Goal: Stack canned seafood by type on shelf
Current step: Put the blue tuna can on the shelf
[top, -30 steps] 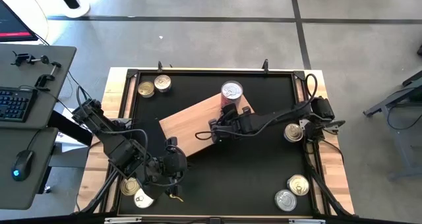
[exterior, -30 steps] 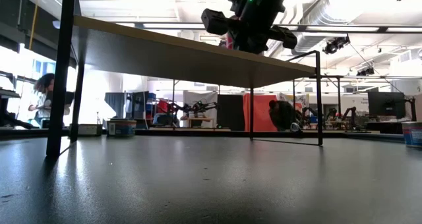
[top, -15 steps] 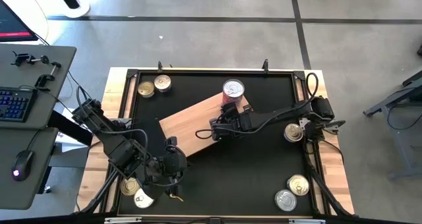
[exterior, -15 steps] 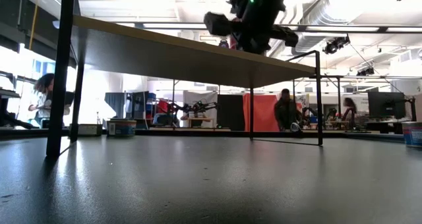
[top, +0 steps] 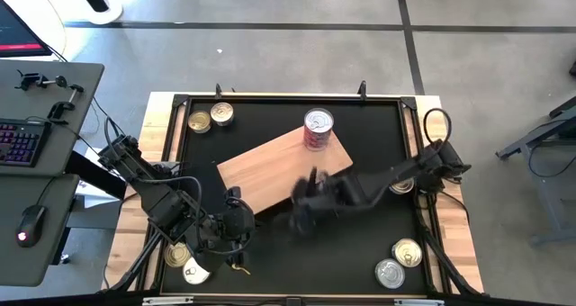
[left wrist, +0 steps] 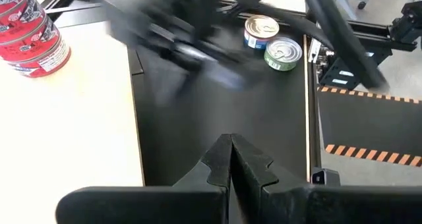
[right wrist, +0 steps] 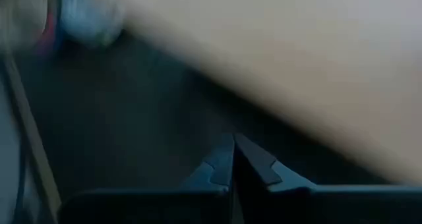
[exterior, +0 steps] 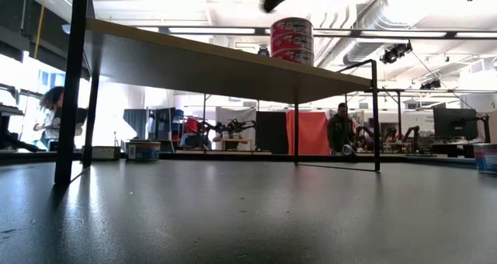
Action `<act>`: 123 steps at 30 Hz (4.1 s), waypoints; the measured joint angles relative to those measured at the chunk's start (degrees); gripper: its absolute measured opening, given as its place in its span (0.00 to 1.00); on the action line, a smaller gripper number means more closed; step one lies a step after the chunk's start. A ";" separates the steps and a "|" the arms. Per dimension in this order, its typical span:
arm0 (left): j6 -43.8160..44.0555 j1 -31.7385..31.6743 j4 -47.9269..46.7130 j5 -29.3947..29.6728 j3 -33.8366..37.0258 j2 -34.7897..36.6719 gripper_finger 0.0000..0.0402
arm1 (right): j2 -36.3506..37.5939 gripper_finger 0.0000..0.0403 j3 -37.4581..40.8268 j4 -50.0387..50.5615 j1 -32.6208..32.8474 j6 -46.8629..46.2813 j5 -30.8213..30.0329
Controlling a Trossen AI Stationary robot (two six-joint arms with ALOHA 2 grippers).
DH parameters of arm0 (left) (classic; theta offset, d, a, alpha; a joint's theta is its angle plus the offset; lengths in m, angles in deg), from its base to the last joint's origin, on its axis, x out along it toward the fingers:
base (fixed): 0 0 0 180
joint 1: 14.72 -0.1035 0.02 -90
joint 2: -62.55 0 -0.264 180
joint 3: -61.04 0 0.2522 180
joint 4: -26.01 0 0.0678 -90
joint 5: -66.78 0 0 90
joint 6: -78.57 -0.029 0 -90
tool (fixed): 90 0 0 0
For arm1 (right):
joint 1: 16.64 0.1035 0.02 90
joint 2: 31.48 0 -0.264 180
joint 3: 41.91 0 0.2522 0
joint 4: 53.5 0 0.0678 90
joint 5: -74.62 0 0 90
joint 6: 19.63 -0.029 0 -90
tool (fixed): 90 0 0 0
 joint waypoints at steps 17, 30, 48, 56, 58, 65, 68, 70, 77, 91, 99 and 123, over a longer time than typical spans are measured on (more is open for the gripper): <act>-6.87 -0.13 14.65 -0.07 -0.04 -0.48 0.00 | 11.21 0.00 30.94 -0.51 31.25 -54.82 26.89; -14.51 -3.49 33.70 -16.49 -0.05 -12.56 0.00 | 24.33 0.00 46.71 -2.32 35.71 -67.50 32.63; -11.11 -6.57 42.37 -23.21 0.00 -22.86 0.00 | 19.20 0.00 48.79 -8.26 32.58 -65.63 27.78; -15.25 -6.58 38.11 -22.78 0.00 -21.24 0.00 | 16.90 0.00 45.34 -13.60 26.49 -62.12 9.48; -15.69 -6.58 36.49 -22.56 0.00 -21.24 0.00 | 16.83 0.00 45.11 -15.18 24.11 -59.35 7.03; -15.06 -6.58 30.68 -18.97 0.00 -21.24 0.00 | 14.89 0.00 44.98 -26.94 15.95 -48.83 3.15; -15.09 -6.58 30.37 -18.16 0.00 -21.24 0.00 | 15.45 0.00 44.91 -35.94 13.93 -41.12 2.46; -15.09 -6.58 30.07 -18.16 0.00 -21.24 0.00 | 16.56 0.00 44.87 -40.20 14.13 -37.29 3.55; -15.73 -6.47 29.56 -18.12 0.00 -21.24 0.00 | 18.57 0.00 41.05 -36.61 23.62 -39.04 18.72; -19.16 -8.85 29.08 -18.17 0.00 -21.24 0.00 | 13.41 0.00 41.36 -27.08 38.40 -66.89 22.35; -19.09 -9.86 29.10 -18.50 0.00 -21.24 0.00 | 9.92 0.00 41.21 -24.97 36.01 -63.93 22.68; -18.86 -8.15 43.21 -23.10 6.98 -21.51 0.00 | 21.26 0.00 41.31 0.54 27.71 -61.07 11.74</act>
